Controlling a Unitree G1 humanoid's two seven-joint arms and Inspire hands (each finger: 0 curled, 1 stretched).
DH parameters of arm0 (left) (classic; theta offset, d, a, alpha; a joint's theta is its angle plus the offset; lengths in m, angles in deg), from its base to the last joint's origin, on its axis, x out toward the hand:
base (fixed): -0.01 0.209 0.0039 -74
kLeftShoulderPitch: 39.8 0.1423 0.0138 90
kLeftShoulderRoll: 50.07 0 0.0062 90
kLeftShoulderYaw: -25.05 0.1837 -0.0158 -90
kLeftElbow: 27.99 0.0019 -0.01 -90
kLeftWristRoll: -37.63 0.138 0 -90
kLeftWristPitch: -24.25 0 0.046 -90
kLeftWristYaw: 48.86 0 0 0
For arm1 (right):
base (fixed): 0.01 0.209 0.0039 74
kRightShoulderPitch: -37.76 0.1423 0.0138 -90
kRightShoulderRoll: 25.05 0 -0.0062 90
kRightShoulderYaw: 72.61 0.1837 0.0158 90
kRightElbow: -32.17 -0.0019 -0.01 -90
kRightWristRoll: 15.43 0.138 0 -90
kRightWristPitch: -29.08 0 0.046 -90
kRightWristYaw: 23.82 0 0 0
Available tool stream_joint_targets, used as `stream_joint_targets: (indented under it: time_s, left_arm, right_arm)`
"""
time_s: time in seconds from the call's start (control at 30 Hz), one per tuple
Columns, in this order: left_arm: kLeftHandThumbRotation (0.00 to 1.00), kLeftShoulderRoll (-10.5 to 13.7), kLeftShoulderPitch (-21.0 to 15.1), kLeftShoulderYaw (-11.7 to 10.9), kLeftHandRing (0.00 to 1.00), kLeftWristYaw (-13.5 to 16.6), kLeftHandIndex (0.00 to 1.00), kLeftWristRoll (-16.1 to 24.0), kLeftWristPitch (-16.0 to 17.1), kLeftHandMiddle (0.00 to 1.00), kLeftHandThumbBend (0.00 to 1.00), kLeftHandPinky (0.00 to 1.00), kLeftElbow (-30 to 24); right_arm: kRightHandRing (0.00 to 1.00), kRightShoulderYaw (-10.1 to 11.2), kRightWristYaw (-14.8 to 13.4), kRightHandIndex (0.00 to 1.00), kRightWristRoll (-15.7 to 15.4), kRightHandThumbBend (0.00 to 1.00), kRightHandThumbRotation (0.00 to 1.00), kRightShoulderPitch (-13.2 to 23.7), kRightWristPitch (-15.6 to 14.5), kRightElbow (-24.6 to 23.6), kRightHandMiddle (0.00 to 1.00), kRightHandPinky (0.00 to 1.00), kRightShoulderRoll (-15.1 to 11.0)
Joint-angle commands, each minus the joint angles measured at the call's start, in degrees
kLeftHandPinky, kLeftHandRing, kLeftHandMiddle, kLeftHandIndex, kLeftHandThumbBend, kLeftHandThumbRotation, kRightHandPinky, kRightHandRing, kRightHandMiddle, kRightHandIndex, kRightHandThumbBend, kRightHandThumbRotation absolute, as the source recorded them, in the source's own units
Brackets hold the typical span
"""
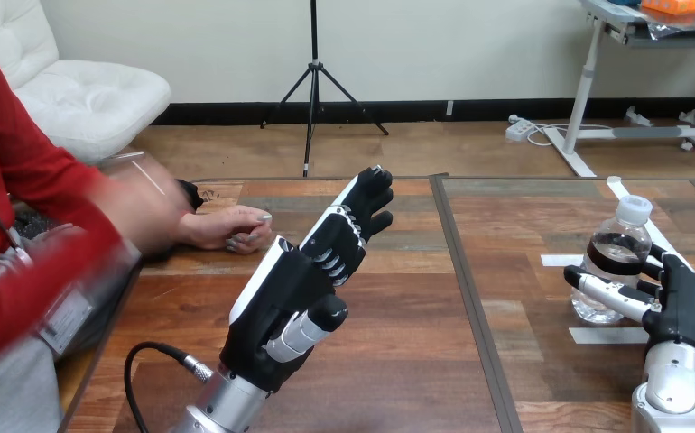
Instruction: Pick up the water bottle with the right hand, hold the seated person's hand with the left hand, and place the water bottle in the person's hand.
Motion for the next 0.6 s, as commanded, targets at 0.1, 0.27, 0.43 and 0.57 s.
stream_joint_targets:
  time_s: [0.1,0.27,0.43,0.57]
  left_arm:
    - [0.8,0.0,-0.9,-0.5,0.98,-0.3,0.96,-1.2,-0.1,0.98,1.0,0.95,-2.7]
    - [0.79,0.0,-0.9,-0.6,0.97,-0.4,0.96,-1.2,0.4,0.98,1.0,0.94,-2.6]
    - [0.79,0.0,-1.0,-0.6,0.97,-0.7,0.96,-1.4,0.2,0.98,1.0,0.93,-2.5]
    - [0.79,0.1,-1.0,-0.6,0.97,-0.9,0.96,-1.5,-0.2,0.98,1.0,0.93,-2.5]
  right_arm:
    - [0.45,0.5,-1.1,0.58,0.6,0.96,0.0,5.1,1.5,-0.5,0.61,0.35,0.8]
    - [0.39,0.6,-2.1,0.56,0.6,0.93,0.0,4.9,1.6,-0.6,0.59,0.3,1.1]
    - [0.38,0.7,-2.5,0.55,0.8,0.91,0.0,4.7,2.0,-0.7,0.58,0.29,1.3]
    - [0.42,0.7,-2.8,0.54,0.7,0.89,0.0,4.4,2.4,-0.8,0.57,0.32,1.5]
